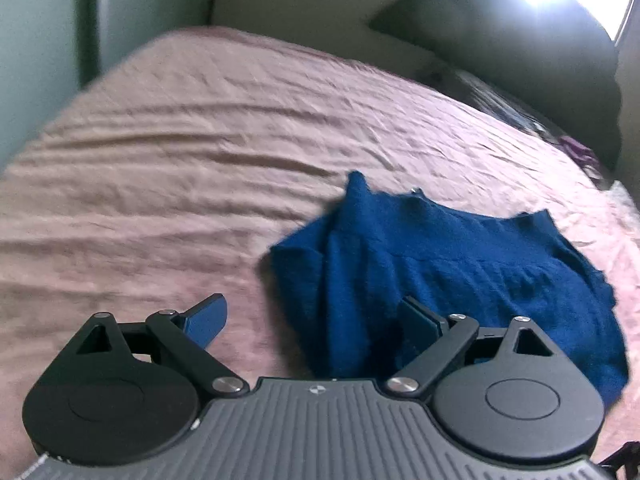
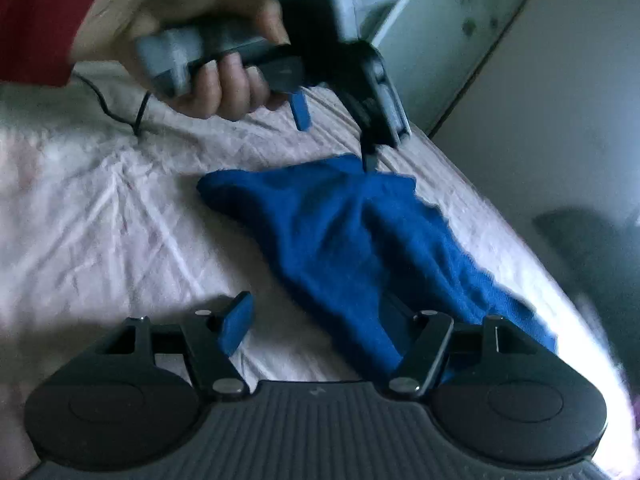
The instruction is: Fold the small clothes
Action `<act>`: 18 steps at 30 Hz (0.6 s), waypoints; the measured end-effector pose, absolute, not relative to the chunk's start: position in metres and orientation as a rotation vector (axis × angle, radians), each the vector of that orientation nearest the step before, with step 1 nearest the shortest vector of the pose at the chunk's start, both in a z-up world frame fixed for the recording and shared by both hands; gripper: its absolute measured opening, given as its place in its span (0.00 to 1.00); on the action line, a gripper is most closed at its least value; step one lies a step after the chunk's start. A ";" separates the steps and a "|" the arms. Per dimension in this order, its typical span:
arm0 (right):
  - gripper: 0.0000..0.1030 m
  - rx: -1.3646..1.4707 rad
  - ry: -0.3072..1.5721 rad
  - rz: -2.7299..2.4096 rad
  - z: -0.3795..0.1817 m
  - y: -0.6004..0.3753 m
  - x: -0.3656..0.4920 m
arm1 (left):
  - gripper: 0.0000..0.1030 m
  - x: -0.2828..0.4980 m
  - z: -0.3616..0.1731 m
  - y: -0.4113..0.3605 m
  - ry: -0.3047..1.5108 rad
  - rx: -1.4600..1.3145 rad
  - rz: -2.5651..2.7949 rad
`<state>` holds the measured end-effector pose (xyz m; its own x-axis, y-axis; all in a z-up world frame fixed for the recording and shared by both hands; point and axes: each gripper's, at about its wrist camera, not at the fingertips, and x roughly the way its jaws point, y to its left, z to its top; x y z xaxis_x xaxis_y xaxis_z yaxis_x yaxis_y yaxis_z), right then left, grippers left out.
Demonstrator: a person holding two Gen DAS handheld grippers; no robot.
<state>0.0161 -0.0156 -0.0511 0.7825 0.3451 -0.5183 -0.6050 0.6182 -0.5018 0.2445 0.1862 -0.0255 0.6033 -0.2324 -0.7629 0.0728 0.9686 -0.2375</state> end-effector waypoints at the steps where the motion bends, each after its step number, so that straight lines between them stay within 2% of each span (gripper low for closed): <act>1: 0.70 -0.743 0.372 0.546 -0.053 -0.010 0.016 | 0.90 0.248 -0.028 0.186 0.917 -0.205 -0.188; 8: 0.70 -0.847 0.257 0.474 -0.063 0.030 0.035 | 0.93 0.274 -0.037 0.186 0.929 -0.252 -0.229; 14: 0.69 -0.821 0.248 0.477 -0.060 0.050 0.059 | 0.94 0.295 -0.041 0.180 0.915 -0.272 -0.268; 17: 0.62 -0.804 0.255 0.495 -0.059 0.052 0.064 | 0.88 0.299 -0.042 0.173 0.898 -0.247 -0.277; 18: 0.54 -0.802 0.253 0.504 -0.059 0.054 0.065 | 0.83 0.299 -0.042 0.171 0.892 -0.238 -0.274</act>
